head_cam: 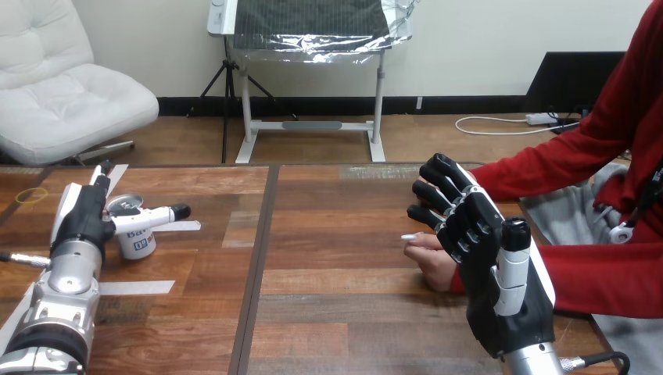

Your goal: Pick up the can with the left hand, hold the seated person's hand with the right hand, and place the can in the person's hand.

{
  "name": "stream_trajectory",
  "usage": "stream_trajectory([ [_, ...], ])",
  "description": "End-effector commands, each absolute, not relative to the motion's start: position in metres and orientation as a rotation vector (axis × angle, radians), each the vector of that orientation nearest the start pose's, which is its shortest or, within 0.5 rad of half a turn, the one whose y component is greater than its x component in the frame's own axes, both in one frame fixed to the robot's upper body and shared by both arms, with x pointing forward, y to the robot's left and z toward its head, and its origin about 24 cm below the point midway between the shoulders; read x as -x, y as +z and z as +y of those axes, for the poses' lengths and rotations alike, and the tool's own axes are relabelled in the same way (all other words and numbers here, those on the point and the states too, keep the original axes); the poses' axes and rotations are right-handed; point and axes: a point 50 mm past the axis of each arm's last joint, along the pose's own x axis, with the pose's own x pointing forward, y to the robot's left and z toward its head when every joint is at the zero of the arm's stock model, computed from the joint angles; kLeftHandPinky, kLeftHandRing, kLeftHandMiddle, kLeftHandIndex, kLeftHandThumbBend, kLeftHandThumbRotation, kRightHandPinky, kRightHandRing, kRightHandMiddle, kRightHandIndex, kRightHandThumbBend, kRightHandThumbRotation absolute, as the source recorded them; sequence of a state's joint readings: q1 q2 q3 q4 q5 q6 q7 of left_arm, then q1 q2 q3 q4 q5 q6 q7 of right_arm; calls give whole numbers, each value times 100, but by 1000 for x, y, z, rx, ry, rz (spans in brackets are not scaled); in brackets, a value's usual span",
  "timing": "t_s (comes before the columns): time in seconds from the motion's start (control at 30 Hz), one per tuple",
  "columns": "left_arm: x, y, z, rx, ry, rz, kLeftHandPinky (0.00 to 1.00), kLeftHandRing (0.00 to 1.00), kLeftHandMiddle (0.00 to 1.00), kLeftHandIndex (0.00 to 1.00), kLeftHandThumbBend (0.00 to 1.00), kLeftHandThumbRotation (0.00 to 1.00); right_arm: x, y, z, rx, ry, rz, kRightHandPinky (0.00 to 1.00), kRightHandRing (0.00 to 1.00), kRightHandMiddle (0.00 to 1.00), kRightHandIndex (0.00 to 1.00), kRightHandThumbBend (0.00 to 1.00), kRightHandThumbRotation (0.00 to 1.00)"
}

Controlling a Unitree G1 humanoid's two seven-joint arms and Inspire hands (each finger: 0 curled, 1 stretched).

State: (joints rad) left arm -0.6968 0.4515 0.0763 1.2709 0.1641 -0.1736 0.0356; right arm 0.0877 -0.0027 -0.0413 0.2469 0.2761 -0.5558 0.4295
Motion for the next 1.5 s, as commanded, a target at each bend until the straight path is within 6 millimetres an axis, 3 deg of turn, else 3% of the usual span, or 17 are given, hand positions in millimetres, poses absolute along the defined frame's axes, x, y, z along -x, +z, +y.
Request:
stream_trajectory([
  [0.0,-344,33,280,-505,191,355,99,100,100,100,89,18,-232,36,-154,-185,256,-365,83,90,90,89,90,100],
  [1.47,-347,34,278,-541,225,383,92,98,100,100,89,11,-228,36,-155,-193,253,-364,83,89,90,89,90,100],
])
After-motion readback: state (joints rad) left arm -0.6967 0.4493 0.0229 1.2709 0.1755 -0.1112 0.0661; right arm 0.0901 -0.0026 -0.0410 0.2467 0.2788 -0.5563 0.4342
